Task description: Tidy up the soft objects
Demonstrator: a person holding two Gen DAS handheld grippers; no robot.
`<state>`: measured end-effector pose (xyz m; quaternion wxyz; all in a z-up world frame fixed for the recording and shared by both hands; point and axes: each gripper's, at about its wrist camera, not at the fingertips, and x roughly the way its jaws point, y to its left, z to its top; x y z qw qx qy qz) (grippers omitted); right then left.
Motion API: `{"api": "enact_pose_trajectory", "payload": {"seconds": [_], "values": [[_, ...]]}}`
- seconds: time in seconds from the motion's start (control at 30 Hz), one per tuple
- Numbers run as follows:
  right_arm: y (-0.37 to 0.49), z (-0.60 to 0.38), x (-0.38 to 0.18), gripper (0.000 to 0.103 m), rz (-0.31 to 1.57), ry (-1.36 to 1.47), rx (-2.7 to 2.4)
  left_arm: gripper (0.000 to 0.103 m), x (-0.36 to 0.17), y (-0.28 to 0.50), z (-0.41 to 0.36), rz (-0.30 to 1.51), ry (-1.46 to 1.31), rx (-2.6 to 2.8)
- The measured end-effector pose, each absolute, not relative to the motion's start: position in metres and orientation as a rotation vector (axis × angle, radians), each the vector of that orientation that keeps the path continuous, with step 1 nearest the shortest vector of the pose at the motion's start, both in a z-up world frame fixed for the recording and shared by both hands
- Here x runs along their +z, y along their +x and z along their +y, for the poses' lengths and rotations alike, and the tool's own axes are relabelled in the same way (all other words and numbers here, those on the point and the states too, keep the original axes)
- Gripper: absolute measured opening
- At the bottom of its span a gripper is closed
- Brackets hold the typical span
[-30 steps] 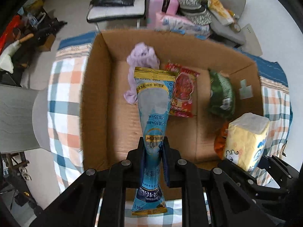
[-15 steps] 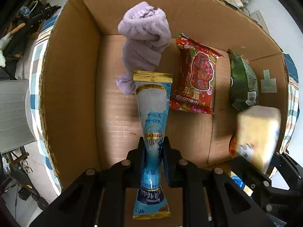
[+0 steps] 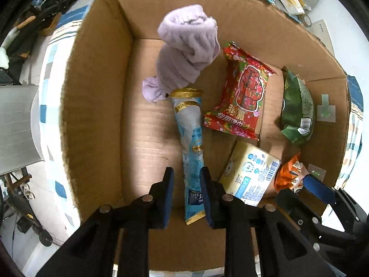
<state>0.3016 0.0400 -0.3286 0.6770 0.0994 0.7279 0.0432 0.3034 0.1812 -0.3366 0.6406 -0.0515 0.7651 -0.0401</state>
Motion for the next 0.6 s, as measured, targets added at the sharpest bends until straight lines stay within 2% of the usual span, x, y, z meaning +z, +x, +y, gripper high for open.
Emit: {"api": "enact_pose_trajectory", "payload": {"seconds": [0.13,0.2,0.27,0.33,0.4,0.5,0.6], "values": [[0.298,0.038,-0.327,0.070,1.639,0.187,0.079,0.028,-0.322,0.298,0.181,1.703,-0.093,-0.072],[0.295,0.036,-0.326,0.071,1.639,0.157,0.064,0.034,-0.314,0.294,0.181,1.676,-0.081,-0.065],[0.293,0.034,-0.324,0.077,1.636,0.141,0.053,0.039,-0.308,0.289,0.180,1.656,-0.076,-0.059],[0.290,0.032,-0.322,0.089,1.627,0.113,0.034,0.046,-0.302,0.285,0.185,1.629,-0.073,-0.053],[0.286,0.029,-0.319,0.097,1.615,0.086,0.017,0.064,-0.296,0.282,0.186,1.605,-0.074,-0.047],[0.281,0.025,-0.317,0.103,1.604,0.081,0.001,0.083,-0.287,0.273,0.186,1.558,-0.068,-0.032],[0.277,0.021,-0.310,0.103,1.584,0.070,-0.005,0.094,-0.284,0.270,0.183,1.534,-0.060,-0.023]]}}
